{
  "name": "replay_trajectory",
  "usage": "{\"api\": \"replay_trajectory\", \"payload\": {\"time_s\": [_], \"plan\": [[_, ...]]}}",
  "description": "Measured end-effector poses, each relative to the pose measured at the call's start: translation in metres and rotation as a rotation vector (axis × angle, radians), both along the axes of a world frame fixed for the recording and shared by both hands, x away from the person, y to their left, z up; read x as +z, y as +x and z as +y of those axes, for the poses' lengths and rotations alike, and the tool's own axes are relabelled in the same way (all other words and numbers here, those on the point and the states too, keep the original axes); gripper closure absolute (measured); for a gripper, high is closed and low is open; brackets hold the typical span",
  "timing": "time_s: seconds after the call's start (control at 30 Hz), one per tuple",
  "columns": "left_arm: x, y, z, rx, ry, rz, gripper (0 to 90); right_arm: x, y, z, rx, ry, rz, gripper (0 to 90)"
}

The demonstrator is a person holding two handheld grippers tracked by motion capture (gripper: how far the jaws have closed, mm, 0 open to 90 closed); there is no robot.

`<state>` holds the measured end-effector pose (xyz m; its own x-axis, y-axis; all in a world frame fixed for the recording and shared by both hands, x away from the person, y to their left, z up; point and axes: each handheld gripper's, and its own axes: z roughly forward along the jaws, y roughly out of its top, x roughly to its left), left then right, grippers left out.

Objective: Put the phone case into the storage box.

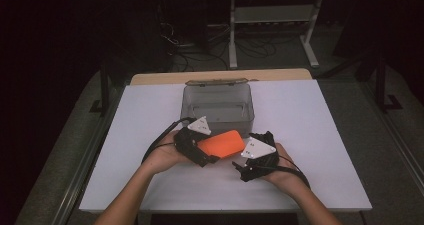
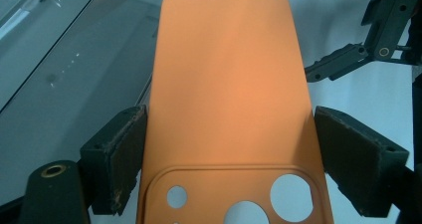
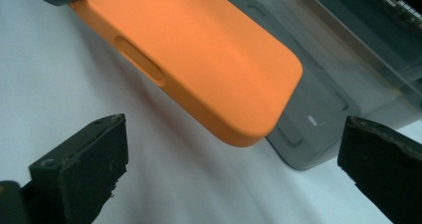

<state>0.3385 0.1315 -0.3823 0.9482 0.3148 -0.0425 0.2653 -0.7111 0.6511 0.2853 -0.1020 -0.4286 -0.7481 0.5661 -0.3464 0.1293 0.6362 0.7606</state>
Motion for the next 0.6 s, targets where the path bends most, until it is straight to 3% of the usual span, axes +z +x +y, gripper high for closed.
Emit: {"api": "replay_trajectory", "payload": {"time_s": [0.23,0.6], "plan": [[0.0005,0.0001,0.001,0.002,0.0,0.0,16.2,-0.0003,-0.0022,0.0027,0.005,-0.043,-0.053,0.0],[0.0006,-0.0002,0.0006,0.006,-0.006,0.003,16.2,-0.0025,-0.0089,0.0095,0.021,-0.154,-0.167,0.0]]}}
